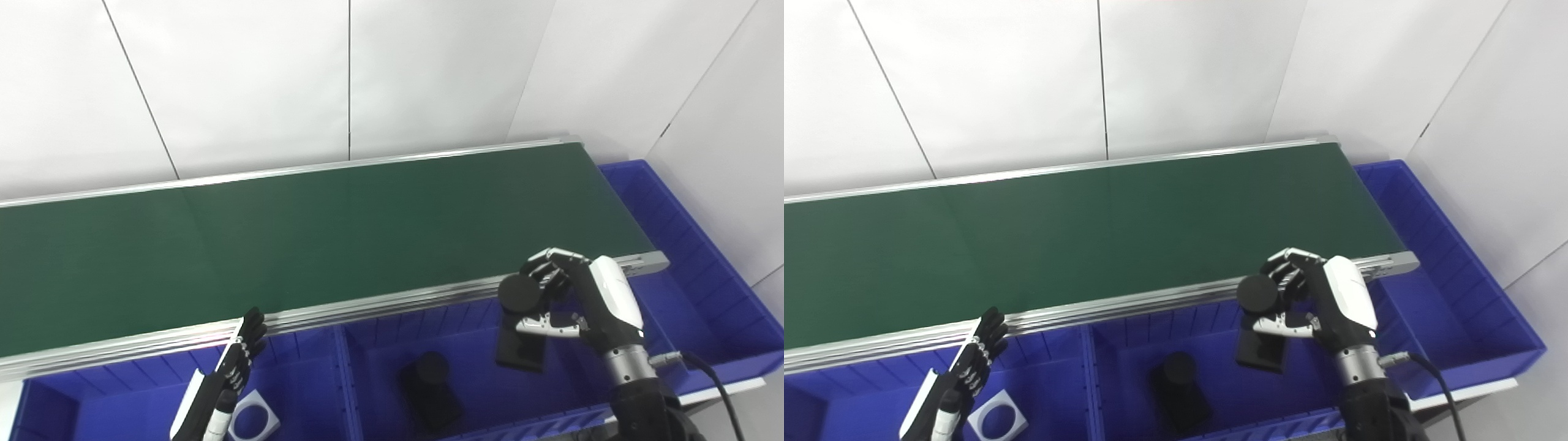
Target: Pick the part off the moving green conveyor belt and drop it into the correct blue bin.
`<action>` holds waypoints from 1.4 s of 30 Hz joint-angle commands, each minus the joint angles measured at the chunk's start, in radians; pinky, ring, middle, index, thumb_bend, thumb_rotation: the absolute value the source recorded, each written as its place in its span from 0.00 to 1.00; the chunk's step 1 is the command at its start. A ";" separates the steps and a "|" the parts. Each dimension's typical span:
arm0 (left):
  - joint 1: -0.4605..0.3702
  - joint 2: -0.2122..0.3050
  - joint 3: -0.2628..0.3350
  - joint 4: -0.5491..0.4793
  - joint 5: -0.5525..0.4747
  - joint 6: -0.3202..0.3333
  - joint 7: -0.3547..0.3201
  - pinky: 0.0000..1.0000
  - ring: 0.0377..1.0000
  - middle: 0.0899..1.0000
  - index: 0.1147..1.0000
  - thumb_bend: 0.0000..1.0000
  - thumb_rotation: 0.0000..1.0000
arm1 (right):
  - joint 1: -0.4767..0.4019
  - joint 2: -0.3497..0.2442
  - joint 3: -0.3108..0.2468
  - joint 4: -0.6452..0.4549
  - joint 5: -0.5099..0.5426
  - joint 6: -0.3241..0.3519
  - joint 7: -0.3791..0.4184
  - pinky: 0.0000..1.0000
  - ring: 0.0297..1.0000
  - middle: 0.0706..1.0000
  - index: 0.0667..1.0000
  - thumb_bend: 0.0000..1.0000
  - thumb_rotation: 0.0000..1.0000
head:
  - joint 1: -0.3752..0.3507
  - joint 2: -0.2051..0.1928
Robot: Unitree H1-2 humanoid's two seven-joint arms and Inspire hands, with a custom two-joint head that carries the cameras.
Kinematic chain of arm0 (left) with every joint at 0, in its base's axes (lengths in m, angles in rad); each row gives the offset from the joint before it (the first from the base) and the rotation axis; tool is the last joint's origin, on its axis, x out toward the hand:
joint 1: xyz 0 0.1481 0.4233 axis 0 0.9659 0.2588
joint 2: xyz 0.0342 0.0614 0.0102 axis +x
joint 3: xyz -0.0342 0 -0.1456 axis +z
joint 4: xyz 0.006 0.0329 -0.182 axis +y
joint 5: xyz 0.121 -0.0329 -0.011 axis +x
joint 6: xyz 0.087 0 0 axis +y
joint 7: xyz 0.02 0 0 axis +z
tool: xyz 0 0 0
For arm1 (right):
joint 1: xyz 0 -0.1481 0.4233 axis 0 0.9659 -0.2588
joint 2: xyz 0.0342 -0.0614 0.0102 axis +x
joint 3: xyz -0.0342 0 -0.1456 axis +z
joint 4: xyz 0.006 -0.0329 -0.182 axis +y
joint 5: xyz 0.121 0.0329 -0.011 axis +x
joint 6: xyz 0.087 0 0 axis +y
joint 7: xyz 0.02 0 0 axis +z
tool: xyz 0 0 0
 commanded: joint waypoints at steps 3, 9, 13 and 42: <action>-0.017 -0.010 0.010 -0.029 -0.002 -0.035 -0.017 0.96 0.98 1.00 1.00 0.77 1.00 | -0.018 -0.028 0.017 -0.017 -0.044 0.042 0.008 0.24 0.28 0.35 0.48 0.52 0.00 | -0.002 0.003; -0.015 -0.012 0.008 -0.034 0.002 -0.035 -0.019 0.96 0.98 1.00 1.00 0.76 1.00 | -0.029 -0.037 0.037 0.024 -0.061 0.064 0.013 0.28 0.32 0.36 0.49 0.52 0.00 | 0.004 0.001; -0.013 -0.013 0.004 -0.036 0.007 -0.035 -0.020 0.96 0.98 1.00 1.00 0.77 1.00 | -0.043 -0.058 0.056 0.063 -0.073 0.071 0.022 0.28 0.32 0.37 0.49 0.52 0.00 | 0.003 0.006; -0.007 -0.034 -0.014 -0.059 0.014 -0.035 -0.035 0.97 0.99 1.00 0.99 0.78 1.00 | -0.052 -0.076 0.151 0.290 -0.167 0.072 -0.112 0.33 0.39 0.39 0.50 0.52 0.00 | 0.084 0.016</action>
